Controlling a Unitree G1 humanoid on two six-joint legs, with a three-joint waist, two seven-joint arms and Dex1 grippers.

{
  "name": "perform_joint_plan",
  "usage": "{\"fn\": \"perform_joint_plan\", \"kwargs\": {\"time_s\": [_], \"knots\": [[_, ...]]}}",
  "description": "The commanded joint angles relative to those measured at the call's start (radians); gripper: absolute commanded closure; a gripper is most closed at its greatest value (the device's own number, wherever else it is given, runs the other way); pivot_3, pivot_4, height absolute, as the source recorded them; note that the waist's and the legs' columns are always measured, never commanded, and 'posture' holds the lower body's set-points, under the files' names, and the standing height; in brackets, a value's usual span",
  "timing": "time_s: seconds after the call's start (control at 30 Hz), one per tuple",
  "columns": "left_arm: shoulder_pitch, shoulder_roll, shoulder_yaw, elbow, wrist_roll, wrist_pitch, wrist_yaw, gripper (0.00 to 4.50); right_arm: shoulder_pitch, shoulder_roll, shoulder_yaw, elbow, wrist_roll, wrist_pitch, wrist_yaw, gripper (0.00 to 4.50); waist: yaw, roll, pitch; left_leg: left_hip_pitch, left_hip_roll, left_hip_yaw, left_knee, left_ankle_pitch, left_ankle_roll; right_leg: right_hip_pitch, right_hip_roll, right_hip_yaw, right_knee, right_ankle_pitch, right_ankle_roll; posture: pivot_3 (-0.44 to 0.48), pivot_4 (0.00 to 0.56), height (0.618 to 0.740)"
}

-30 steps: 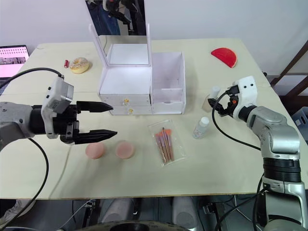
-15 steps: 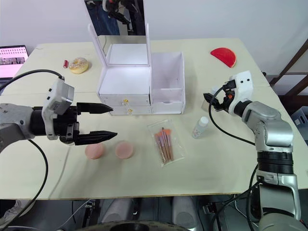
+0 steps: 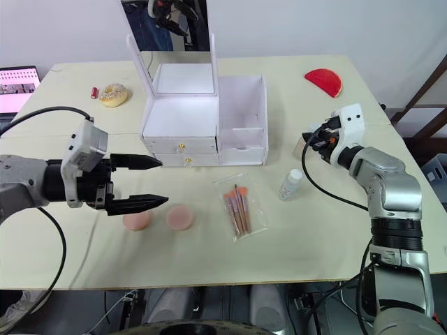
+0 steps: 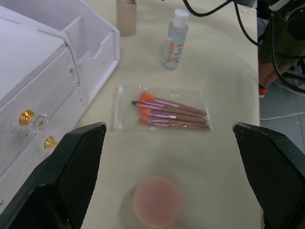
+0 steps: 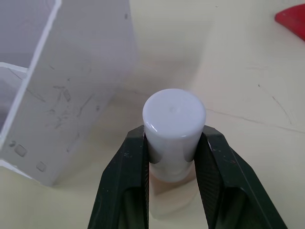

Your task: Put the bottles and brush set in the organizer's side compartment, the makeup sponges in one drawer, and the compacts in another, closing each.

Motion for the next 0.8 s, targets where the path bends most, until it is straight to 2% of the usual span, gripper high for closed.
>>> {"fn": "perform_joint_plan", "kwargs": {"time_s": [0.03, 0.43, 0.7, 0.73, 0.8], "knots": [[0.004, 0.014, 0.032, -0.017, -0.001, -0.019, -0.002, 0.00, -0.033, -0.011, -0.019, -0.048, 0.015, -0.012, 0.012, 3.70, 0.000, 0.000, 0.000, 0.000, 0.000, 0.000, 0.000, 0.000, 0.000, 0.000, 0.000, 0.000, 0.000, 0.000, 0.000, 0.000, 0.150, 0.739], [0.014, 0.013, 0.033, -0.019, -0.002, -0.024, 0.005, 0.00, 0.004, -0.004, 0.038, -0.015, -0.052, -0.046, 0.021, 3.70, 0.000, 0.000, 0.000, 0.000, 0.000, 0.000, 0.000, 0.000, 0.000, 0.000, 0.000, 0.000, 0.000, 0.000, -0.001, 0.000, 0.150, 0.739], [0.020, 0.015, 0.041, -0.020, -0.006, -0.022, 0.010, 0.00, -0.001, -0.008, 0.006, -0.042, -0.021, -0.020, 0.022, 3.70, 0.001, 0.000, 0.000, 0.000, 0.000, 0.000, 0.000, 0.000, 0.000, 0.000, 0.000, 0.000, 0.000, 0.000, -0.001, 0.000, 0.150, 0.739], [0.018, 0.015, 0.040, -0.018, -0.006, -0.022, 0.010, 0.00, 0.000, -0.009, 0.008, -0.043, -0.023, -0.020, 0.024, 2.66, 0.001, 0.000, 0.000, 0.000, 0.001, 0.000, 0.000, 0.000, 0.000, 0.000, 0.000, 0.000, 0.000, 0.000, -0.001, 0.000, 0.150, 0.739], [0.017, 0.016, 0.039, -0.015, -0.007, -0.022, 0.010, 0.00, 0.000, -0.010, 0.009, -0.045, -0.025, -0.020, 0.023, 1.83, 0.000, 0.000, 0.000, 0.000, 0.001, 0.000, 0.000, 0.000, 0.000, 0.000, 0.000, 0.000, 0.000, 0.000, -0.001, 0.000, 0.150, 0.739]]}}
